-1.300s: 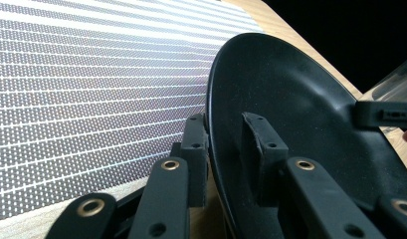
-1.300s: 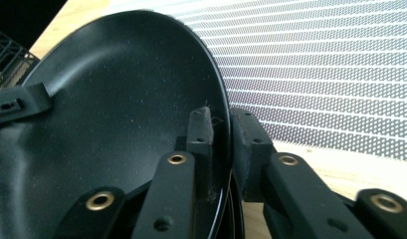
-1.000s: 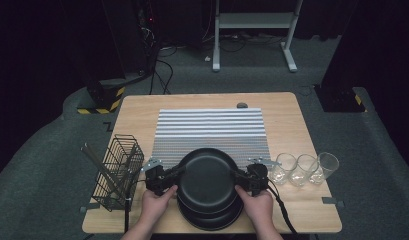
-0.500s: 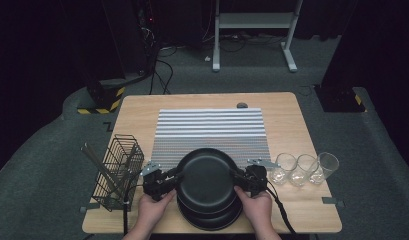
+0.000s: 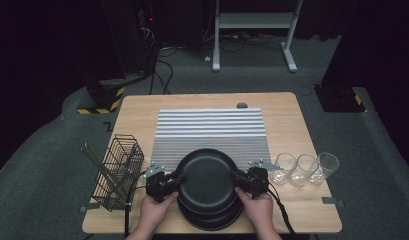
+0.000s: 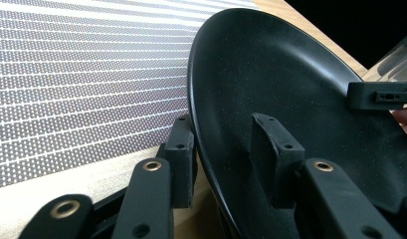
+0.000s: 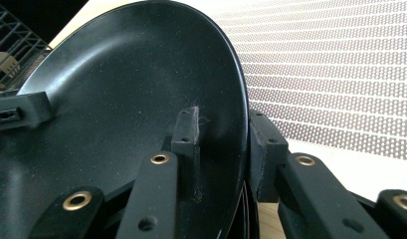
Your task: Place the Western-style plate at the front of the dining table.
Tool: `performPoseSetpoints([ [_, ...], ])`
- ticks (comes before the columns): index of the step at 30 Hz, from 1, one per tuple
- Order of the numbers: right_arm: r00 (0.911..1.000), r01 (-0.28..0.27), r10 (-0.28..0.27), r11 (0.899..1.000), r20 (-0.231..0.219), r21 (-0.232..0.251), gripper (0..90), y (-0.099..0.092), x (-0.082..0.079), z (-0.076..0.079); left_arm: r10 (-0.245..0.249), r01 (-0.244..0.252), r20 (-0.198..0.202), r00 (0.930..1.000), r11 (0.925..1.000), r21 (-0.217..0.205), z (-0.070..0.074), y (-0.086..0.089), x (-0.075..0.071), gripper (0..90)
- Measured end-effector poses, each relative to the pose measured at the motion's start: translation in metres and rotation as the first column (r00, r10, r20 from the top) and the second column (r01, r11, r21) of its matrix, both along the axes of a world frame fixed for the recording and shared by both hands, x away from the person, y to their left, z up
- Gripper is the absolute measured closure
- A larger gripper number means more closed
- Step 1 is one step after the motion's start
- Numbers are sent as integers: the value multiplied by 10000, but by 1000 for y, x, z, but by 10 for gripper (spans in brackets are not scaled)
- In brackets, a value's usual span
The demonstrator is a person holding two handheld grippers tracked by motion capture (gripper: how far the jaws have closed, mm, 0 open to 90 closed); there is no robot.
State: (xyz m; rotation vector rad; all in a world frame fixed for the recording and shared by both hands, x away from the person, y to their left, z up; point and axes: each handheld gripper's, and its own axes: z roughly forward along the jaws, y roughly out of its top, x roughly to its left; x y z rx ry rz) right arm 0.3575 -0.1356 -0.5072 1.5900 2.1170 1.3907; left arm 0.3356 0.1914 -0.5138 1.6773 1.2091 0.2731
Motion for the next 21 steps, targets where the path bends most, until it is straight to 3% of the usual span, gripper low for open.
performPoseSetpoints([
  [6, 9998, -160, 161, 9998, -69, 120, 704, -3, 0, -1, -218, 215, -144, 9997, 9995, -217, -1, 3, 4, 644],
  [11, 9998, -203, 204, 9997, -53, 138, 705, -4, -1, -1, -443, 446, 135, 9989, 9988, -193, -5, 1, -1, 594],
  [21, 9993, -373, 374, 9989, -35, 298, 706, -6, 1, -3, -516, 524, 314, 9982, 9983, -256, -7, 3, -1, 606],
])
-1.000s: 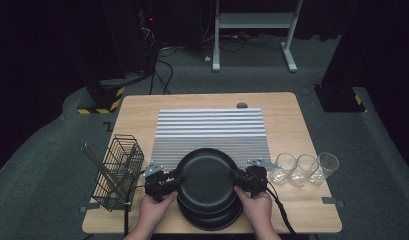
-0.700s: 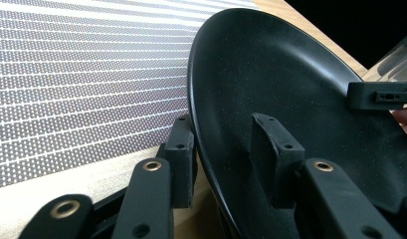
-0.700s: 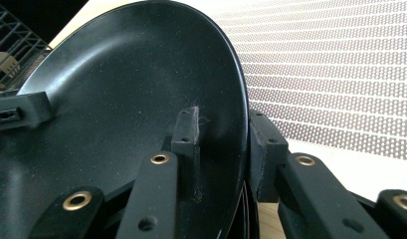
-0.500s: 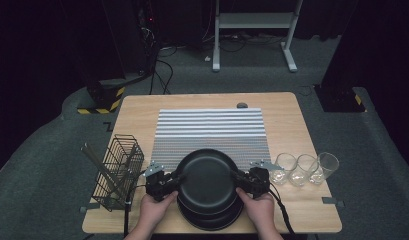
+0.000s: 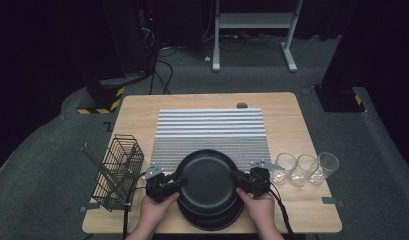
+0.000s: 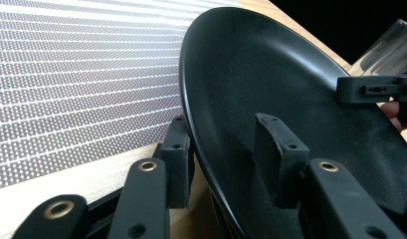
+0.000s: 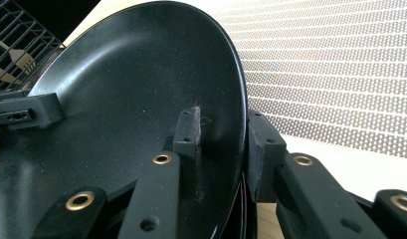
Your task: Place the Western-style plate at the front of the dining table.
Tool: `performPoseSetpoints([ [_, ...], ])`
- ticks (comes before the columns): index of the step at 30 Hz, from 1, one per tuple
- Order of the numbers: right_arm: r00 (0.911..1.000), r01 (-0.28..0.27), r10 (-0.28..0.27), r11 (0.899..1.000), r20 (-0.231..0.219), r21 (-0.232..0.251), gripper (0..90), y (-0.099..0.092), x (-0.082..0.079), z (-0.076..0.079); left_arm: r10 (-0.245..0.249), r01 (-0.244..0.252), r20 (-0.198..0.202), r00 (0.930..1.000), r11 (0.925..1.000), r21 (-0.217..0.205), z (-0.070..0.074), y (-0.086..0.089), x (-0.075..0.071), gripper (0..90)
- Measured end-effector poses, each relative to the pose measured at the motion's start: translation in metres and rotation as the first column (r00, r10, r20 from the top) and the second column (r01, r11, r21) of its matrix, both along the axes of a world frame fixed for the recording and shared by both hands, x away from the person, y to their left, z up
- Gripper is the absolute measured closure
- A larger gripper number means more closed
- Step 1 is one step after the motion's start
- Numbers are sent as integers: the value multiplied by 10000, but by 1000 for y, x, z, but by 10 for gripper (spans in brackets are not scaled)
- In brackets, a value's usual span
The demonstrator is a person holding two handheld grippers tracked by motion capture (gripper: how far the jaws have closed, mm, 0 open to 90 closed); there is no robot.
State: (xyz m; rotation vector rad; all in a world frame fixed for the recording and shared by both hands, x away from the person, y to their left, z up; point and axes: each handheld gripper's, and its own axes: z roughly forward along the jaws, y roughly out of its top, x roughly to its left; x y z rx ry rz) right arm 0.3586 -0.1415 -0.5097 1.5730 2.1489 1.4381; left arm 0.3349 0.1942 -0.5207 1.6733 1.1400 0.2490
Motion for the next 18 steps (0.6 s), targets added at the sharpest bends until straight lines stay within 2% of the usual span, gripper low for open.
performPoseSetpoints([
  [7, 9999, -122, 122, 9999, -27, 4, 703, -1, 1, 0, -87, 75, -376, 9993, 9994, -329, 1, 3, 3, 636],
  [13, 10000, -82, 82, 9998, -2, -161, 703, 1, 1, 2, -82, 72, -553, 9984, 9998, -171, 4, 3, 3, 642],
  [18, 9999, 95, -95, 9998, -40, -150, 703, 0, -1, 1, -105, 106, -480, 9988, 9999, 9, 8, 0, 3, 644],
])
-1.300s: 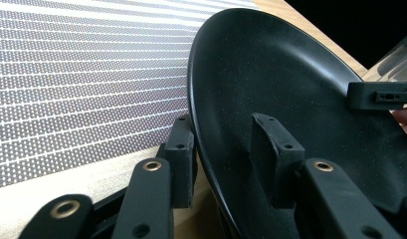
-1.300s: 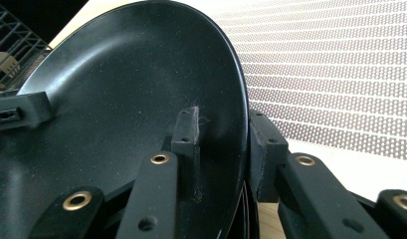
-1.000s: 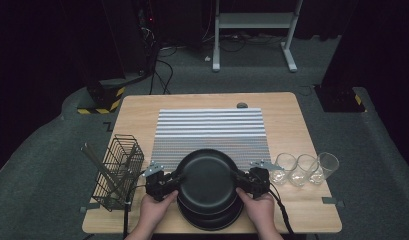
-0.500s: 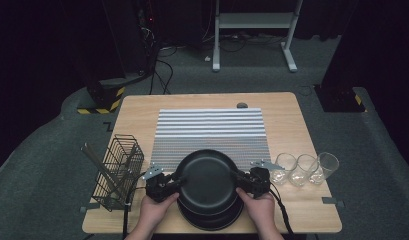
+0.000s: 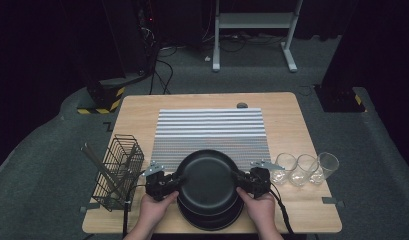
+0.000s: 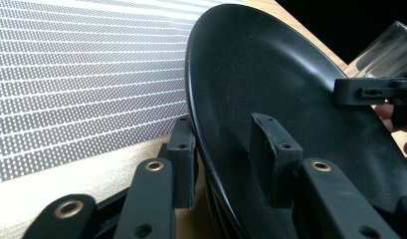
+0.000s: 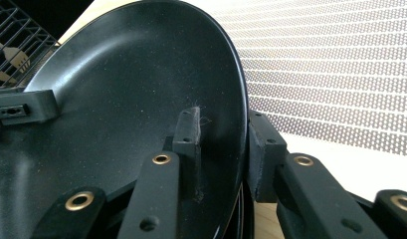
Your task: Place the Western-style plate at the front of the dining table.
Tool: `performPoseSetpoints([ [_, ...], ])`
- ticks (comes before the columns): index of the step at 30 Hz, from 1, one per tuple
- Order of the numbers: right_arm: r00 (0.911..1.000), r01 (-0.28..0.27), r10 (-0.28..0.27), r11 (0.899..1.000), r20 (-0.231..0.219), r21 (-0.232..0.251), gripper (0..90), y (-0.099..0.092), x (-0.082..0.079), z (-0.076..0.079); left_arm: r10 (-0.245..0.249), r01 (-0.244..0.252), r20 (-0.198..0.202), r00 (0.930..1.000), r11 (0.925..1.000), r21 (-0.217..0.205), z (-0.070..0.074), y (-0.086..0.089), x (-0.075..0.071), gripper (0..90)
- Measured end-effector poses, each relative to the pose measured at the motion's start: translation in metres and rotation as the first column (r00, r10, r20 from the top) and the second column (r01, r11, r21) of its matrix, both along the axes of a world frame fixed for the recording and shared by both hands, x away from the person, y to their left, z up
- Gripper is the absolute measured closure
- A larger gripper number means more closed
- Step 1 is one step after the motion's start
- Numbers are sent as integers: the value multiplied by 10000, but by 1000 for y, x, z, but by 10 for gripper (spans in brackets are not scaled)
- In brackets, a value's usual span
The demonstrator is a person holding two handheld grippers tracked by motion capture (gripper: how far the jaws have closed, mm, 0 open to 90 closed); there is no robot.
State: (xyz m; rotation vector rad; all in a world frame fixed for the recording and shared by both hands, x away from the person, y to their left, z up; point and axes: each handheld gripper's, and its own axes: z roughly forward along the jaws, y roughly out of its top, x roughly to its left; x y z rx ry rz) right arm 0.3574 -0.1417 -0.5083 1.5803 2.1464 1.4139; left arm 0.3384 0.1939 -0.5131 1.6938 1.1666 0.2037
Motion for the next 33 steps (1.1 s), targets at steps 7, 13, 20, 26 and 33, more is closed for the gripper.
performPoseSetpoints([
  [7, 9999, 63, -62, 9999, 102, -88, 703, 0, -2, 3, -31, 32, 74, 10000, 10000, -49, 2, 0, 0, 657],
  [13, 9997, 166, -164, 9998, 180, -108, 709, -1, -4, 6, -83, 84, 70, 9999, 9999, -101, 4, -1, 2, 664],
  [20, 9996, 174, -178, 9997, 228, 189, 733, -6, -5, 9, -34, 40, 214, 9998, 9996, -270, 8, -2, 2, 682],
  [26, 9993, -4, -16, 9985, 362, 543, 768, -9, -6, 15, 69, -53, 344, 9994, 9989, -471, 10, 0, 0, 696],
  [33, 9978, 6, -54, 9973, 654, 731, 781, -13, -10, 22, 97, -54, 667, 9977, 9979, -648, 18, -1, -3, 725],
])
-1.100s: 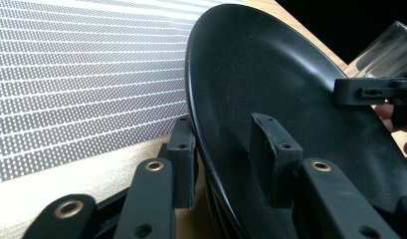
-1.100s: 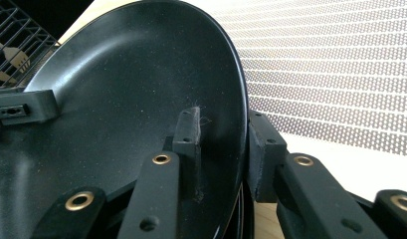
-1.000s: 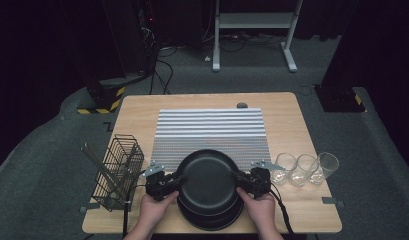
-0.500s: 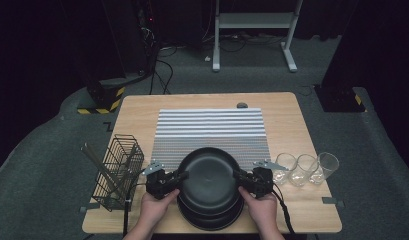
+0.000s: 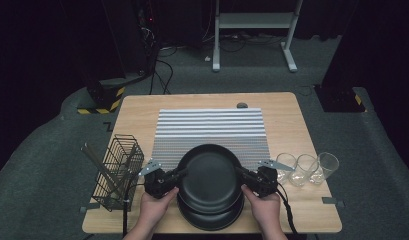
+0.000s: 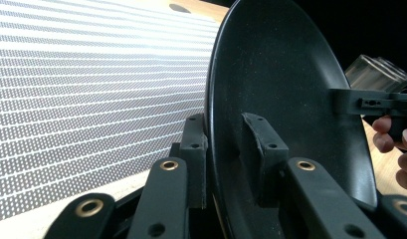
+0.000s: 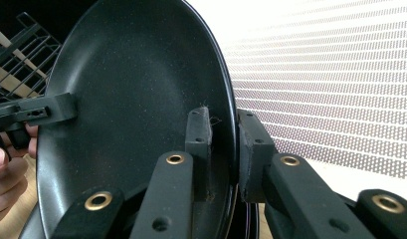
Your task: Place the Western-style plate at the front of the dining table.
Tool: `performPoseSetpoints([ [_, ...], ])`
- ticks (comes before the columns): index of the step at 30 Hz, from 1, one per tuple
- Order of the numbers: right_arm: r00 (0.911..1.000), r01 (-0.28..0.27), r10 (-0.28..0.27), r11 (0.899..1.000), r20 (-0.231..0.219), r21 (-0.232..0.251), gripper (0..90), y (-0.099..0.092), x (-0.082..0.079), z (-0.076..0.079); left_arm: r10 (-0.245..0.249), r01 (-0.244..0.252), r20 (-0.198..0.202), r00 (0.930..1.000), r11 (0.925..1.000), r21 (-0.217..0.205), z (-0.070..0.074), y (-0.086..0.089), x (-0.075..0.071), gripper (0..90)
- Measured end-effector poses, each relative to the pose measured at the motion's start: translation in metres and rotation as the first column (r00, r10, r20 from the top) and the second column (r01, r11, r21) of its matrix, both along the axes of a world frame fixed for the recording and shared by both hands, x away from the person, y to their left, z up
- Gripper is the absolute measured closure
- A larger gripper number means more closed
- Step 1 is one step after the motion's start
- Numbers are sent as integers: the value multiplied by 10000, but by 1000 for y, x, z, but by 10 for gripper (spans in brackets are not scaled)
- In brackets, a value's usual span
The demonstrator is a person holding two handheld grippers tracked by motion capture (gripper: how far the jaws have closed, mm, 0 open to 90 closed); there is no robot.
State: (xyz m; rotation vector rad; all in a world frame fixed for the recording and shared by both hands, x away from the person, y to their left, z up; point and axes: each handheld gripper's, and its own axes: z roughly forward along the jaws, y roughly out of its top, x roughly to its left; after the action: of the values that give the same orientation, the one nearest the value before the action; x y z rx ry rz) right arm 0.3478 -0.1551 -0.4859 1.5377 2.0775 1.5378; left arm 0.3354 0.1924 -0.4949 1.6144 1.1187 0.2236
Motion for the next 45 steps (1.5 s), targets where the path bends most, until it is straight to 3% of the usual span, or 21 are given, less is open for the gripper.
performPoseSetpoints([
  [7, 10000, 25, -25, 10000, 57, -12, 786, 0, -2, 2, -39, 39, -29, 10000, 10000, -42, 0, 1, 0, 729],
  [14, 9996, -6, 6, 10000, 290, -14, 784, -2, -4, 5, -15, 17, 278, 9996, 10000, -71, 4, -1, -3, 738],
  [18, 9992, -159, 160, 9999, 378, -12, 785, -5, -4, 6, 51, -50, 665, 9978, 10000, -13, 7, -5, -7, 742],
  [31, 9962, -25, 20, 10000, 870, 55, 785, -7, -10, 11, 51, -54, 1119, 9937, 10000, 26, 12, -7, -10, 747],
  [45, 9892, 148, -152, 9999, 1457, 39, 785, -6, -16, 17, 142, -105, 1563, 9876, 9996, -247, 15, -7, -14, 756],
])
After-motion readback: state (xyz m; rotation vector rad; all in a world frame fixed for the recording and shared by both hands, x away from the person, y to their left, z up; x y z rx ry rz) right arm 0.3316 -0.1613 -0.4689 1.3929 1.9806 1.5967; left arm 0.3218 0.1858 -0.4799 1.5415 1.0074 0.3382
